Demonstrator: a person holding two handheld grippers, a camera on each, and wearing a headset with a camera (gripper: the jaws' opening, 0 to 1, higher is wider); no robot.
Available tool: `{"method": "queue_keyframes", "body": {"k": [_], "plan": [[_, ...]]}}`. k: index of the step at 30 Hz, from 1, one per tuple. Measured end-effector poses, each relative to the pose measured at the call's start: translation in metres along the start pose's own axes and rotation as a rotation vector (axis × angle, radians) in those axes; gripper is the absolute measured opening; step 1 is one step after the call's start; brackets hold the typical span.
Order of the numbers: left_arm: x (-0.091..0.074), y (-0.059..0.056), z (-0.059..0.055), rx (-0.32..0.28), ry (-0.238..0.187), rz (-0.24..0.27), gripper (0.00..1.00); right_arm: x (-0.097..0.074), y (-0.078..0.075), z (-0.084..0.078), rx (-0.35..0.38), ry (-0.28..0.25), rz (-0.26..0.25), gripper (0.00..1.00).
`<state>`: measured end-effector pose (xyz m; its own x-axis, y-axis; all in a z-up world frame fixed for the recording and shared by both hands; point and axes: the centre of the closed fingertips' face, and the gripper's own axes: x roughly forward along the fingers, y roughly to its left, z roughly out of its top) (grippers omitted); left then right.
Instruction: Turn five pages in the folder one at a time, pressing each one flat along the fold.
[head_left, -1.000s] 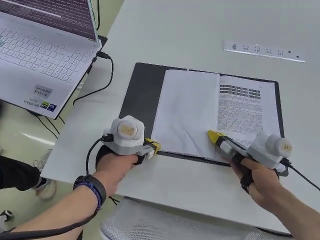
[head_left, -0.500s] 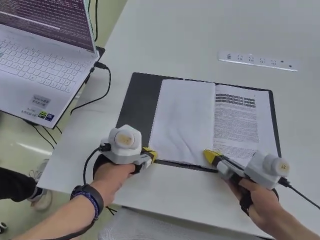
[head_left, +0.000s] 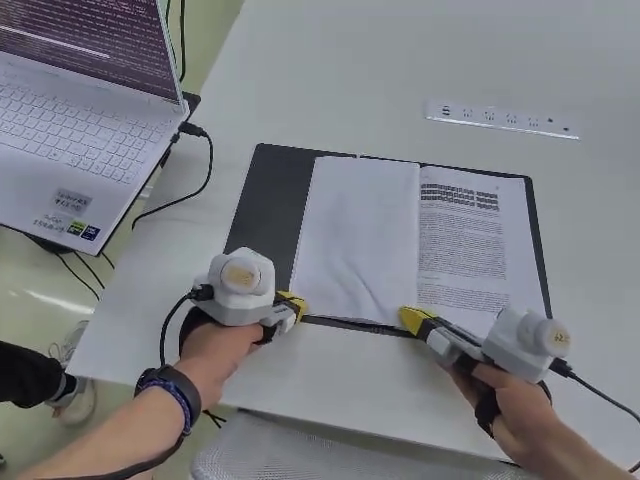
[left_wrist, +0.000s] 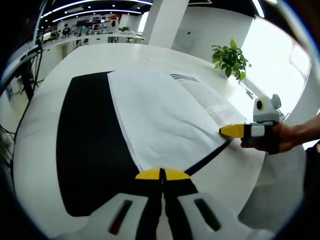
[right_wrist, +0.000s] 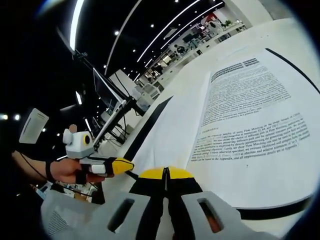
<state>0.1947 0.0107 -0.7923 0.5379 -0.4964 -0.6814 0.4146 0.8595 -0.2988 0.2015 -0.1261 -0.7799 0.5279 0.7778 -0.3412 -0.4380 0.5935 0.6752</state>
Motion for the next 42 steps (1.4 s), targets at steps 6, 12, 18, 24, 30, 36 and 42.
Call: {"method": "queue_keyframes", "body": {"k": [6,12,18,24,30,36,42], "plan": [[-0.001,0.000,0.000,-0.004,0.007,0.000,0.00,0.000,0.002,0.000,-0.001,0.013,-0.001,0.00],[-0.001,-0.001,0.000,-0.003,0.011,0.002,0.00,0.000,0.003,0.000,-0.005,0.036,-0.003,0.00],[-0.002,-0.007,0.000,-0.007,0.024,-0.016,0.04,-0.002,0.006,0.000,0.018,0.056,0.010,0.03],[-0.006,-0.016,0.003,0.023,0.039,-0.034,0.14,-0.010,0.009,0.002,-0.006,0.074,0.013,0.12],[-0.014,-0.023,0.014,0.079,0.027,-0.046,0.23,-0.024,0.010,0.008,-0.091,0.088,-0.007,0.22],[-0.025,-0.032,0.033,0.136,-0.001,-0.053,0.29,-0.041,0.008,0.018,-0.168,0.092,-0.031,0.29],[-0.033,-0.040,0.043,0.200,-0.001,-0.064,0.34,-0.055,0.009,0.039,-0.205,0.060,-0.037,0.33]]}}
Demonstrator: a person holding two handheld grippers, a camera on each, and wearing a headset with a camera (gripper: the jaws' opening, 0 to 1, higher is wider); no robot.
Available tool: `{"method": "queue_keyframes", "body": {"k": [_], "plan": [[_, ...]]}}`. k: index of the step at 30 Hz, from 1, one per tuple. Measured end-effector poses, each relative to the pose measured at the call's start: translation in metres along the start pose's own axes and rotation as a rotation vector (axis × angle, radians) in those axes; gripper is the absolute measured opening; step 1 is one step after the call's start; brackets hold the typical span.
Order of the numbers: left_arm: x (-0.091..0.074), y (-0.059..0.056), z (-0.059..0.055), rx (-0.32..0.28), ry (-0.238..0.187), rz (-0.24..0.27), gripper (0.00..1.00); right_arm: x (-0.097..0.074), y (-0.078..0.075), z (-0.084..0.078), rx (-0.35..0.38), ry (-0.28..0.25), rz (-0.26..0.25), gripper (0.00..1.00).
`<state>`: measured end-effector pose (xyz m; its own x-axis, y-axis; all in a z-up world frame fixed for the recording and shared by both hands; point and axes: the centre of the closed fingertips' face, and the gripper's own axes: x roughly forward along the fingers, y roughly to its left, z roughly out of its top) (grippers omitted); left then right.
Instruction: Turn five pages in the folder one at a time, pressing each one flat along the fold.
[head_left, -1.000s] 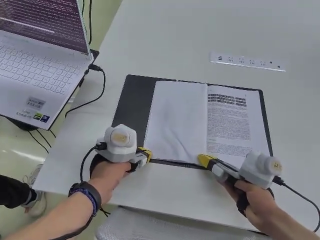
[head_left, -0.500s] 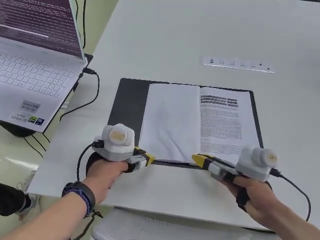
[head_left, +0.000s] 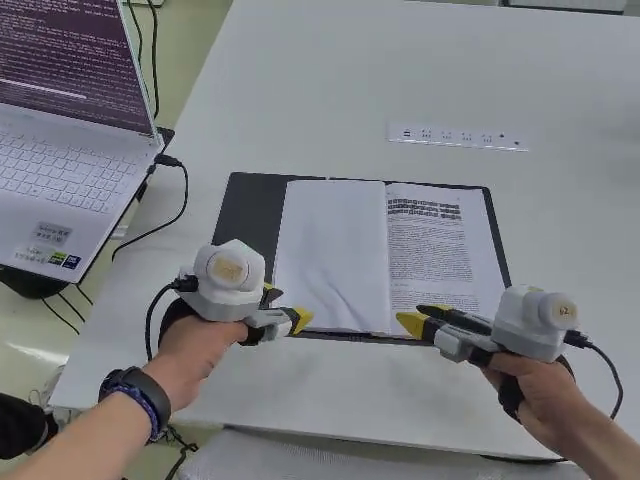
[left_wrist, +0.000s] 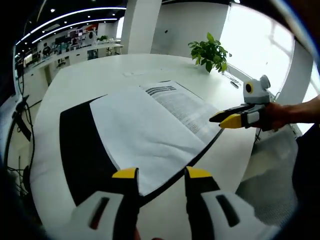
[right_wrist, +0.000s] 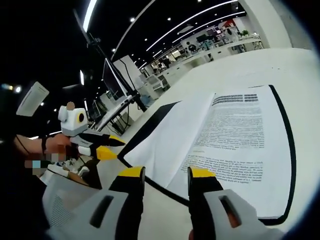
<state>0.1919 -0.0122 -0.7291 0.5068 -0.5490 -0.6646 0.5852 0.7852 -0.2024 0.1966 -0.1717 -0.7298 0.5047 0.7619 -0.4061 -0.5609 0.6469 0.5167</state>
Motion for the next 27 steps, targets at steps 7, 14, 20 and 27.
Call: {"method": "queue_keyframes", "body": {"k": [7,14,20,27], "plan": [[-0.016,-0.002,0.015,0.042,-0.024,0.003,0.42,-0.022,-0.006,0.012,-0.065,-0.012,-0.019,0.42],[-0.035,-0.003,0.028,0.092,-0.072,0.009,0.47,-0.045,-0.011,0.015,-0.093,-0.033,-0.049,0.47],[-0.045,0.000,0.025,0.118,-0.078,0.023,0.50,-0.060,-0.014,0.005,-0.151,-0.004,-0.085,0.52],[-0.052,0.004,0.015,0.106,-0.091,0.031,0.56,-0.077,-0.019,-0.007,-0.170,0.010,-0.129,0.58]]}}
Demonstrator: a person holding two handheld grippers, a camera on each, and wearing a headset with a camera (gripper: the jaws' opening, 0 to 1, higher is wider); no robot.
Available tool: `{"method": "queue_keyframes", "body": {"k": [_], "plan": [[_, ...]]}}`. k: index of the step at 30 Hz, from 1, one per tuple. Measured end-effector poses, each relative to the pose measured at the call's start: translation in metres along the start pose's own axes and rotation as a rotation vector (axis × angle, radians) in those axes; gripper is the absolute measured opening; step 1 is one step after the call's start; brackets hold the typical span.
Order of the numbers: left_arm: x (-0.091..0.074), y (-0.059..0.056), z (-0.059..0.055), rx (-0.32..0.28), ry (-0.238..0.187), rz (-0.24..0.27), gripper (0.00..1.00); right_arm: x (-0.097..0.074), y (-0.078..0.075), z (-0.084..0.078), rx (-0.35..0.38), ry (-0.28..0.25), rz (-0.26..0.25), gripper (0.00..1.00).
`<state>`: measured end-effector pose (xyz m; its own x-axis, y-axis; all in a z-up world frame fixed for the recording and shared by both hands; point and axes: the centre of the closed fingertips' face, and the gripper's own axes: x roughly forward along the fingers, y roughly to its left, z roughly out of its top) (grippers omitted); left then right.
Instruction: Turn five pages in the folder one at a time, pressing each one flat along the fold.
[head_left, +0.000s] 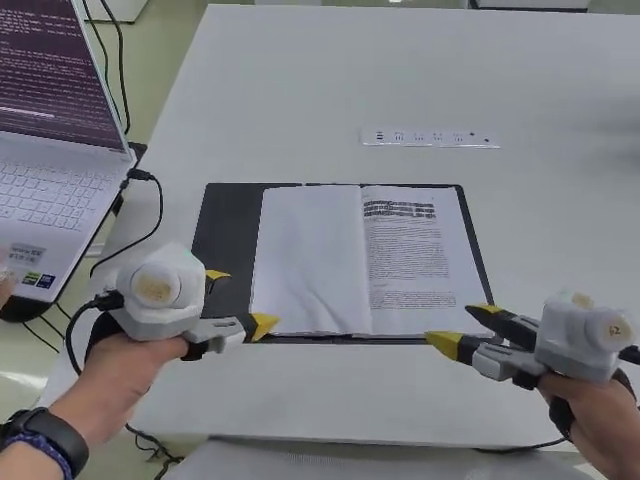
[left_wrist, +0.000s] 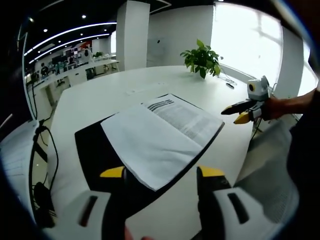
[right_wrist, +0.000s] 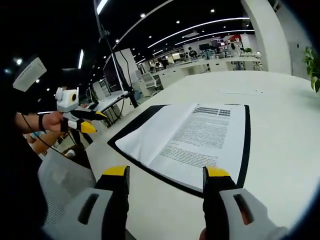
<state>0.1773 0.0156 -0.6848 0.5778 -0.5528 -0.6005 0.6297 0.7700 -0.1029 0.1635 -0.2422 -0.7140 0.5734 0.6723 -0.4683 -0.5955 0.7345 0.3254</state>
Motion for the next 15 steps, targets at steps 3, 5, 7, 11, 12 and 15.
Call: {"method": "queue_keyframes", "body": {"k": [3,5,7,11,12,15], "plan": [[-0.003,-0.001,-0.004,0.011,0.003,0.007,0.58,-0.008,-0.002,-0.002,-0.007,0.001,-0.021,0.60],[-0.004,0.001,-0.010,0.010,0.010,0.007,0.60,-0.013,-0.004,-0.004,-0.021,0.008,-0.035,0.61],[-0.007,0.001,-0.012,-0.024,-0.004,0.009,0.62,-0.016,-0.004,-0.006,-0.040,0.021,-0.039,0.62],[-0.010,-0.001,-0.012,-0.023,-0.011,0.016,0.67,-0.020,-0.005,-0.007,-0.061,0.028,-0.047,0.66],[-0.010,-0.002,-0.012,-0.023,-0.012,0.015,0.68,-0.021,-0.005,-0.006,-0.061,0.024,-0.048,0.66],[-0.010,-0.003,-0.011,-0.023,-0.019,0.018,0.70,-0.022,-0.006,-0.004,-0.059,0.016,-0.051,0.67]]}}
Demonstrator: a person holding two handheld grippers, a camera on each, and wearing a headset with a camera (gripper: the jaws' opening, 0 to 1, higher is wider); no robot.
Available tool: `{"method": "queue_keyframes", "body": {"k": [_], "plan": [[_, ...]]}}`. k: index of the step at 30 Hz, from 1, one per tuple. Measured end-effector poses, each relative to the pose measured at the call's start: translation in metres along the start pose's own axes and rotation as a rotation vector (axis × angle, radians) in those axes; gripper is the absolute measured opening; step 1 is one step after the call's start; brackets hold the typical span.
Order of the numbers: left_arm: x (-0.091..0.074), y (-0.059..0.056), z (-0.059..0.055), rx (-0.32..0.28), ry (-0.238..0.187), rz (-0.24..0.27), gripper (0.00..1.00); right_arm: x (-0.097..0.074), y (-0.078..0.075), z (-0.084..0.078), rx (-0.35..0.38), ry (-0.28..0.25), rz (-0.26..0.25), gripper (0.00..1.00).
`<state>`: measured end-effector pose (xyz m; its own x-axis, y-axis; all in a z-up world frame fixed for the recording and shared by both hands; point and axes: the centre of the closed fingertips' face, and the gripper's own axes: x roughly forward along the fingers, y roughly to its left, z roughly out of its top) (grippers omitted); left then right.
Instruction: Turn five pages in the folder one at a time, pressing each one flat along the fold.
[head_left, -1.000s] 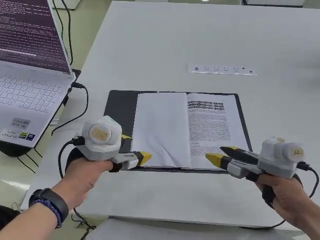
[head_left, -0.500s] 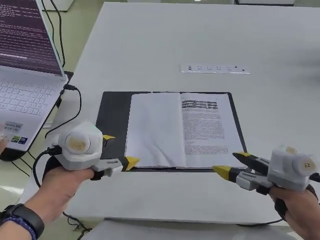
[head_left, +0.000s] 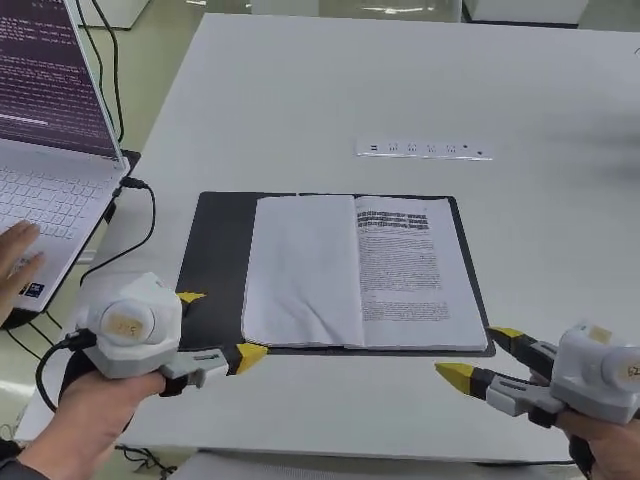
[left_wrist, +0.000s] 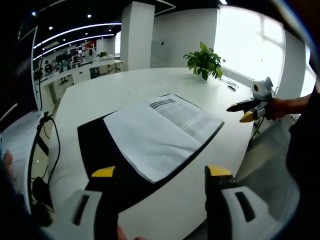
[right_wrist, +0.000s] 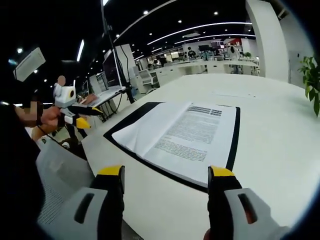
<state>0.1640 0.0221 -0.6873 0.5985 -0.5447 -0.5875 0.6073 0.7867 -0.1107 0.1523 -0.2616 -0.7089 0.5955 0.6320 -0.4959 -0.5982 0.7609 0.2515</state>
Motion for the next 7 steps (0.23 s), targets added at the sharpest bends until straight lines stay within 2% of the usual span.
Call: {"method": "queue_keyframes", "body": {"k": [7], "plan": [[-0.0002,-0.0017,0.0034,0.001,-0.009,0.005,0.72,0.0022,0.0013,0.0038,-0.009,-0.001,0.002,0.67]]}}
